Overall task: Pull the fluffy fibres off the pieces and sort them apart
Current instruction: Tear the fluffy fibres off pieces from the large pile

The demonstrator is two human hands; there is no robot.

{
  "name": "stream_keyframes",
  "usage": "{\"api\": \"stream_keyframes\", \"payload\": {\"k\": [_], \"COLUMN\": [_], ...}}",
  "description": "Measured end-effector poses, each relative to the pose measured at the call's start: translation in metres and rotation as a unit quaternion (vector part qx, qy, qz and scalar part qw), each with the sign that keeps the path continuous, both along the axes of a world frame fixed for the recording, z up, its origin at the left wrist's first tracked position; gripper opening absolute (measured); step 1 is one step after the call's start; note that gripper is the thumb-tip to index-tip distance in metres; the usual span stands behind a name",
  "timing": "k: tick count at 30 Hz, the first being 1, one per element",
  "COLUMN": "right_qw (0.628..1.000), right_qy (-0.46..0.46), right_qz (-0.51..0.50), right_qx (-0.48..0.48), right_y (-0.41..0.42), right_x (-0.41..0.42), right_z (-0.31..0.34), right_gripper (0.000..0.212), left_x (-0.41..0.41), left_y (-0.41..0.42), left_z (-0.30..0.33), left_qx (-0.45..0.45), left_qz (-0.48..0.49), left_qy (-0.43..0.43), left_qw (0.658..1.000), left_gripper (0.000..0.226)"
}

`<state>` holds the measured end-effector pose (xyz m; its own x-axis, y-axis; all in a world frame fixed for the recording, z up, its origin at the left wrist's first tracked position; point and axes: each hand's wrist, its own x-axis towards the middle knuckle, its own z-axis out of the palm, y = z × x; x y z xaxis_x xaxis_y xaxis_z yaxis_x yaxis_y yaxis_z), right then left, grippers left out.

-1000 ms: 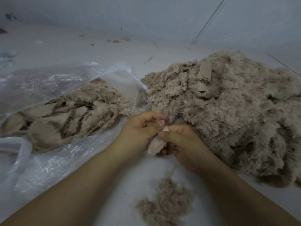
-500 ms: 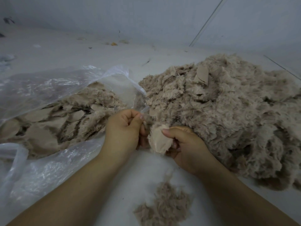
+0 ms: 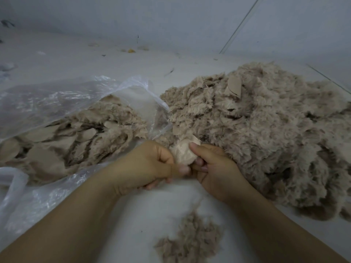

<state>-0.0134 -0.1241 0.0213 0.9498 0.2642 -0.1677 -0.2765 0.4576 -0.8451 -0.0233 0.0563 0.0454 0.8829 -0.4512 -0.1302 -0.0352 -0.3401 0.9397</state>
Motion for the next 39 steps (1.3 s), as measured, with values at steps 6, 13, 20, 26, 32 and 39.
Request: {"api": "stream_keyframes", "payload": {"k": [6,13,20,26,32,39], "right_qw": [0.999,0.999,0.999,0.999,0.996,0.999], "right_qy": [-0.012,-0.027,-0.012,-0.021,-0.047,-0.016], "right_qz": [0.029,0.028,0.025,0.025,0.064,0.029], "right_qx": [0.005,-0.015,-0.019,-0.042,-0.029,-0.043], "right_y": [0.0,0.0,0.002,0.001,-0.001,0.002], "right_x": [-0.004,0.002,0.002,0.002,0.0,0.001], "right_z": [0.002,0.0,-0.001,-0.002,0.002,0.0], "right_gripper": [0.037,0.026,0.029,0.027,0.018,0.012], "left_x": [-0.003,0.004,0.015,0.009,0.005,0.003], "left_y": [-0.018,-0.013,-0.009,-0.018,-0.028,-0.033], "left_z": [-0.004,0.001,-0.02,-0.023,-0.018,-0.019], "left_qx": [-0.043,-0.344,0.141,0.336,-0.044,-0.153], "left_qz": [0.133,0.263,0.279,0.159,0.236,0.244], "left_qy": [0.015,-0.052,-0.25,-0.278,-0.225,-0.182], "left_qw": [0.99,0.9,0.916,0.886,0.944,0.94], "left_gripper": [0.047,0.021,0.019,0.012,0.018,0.022]}}
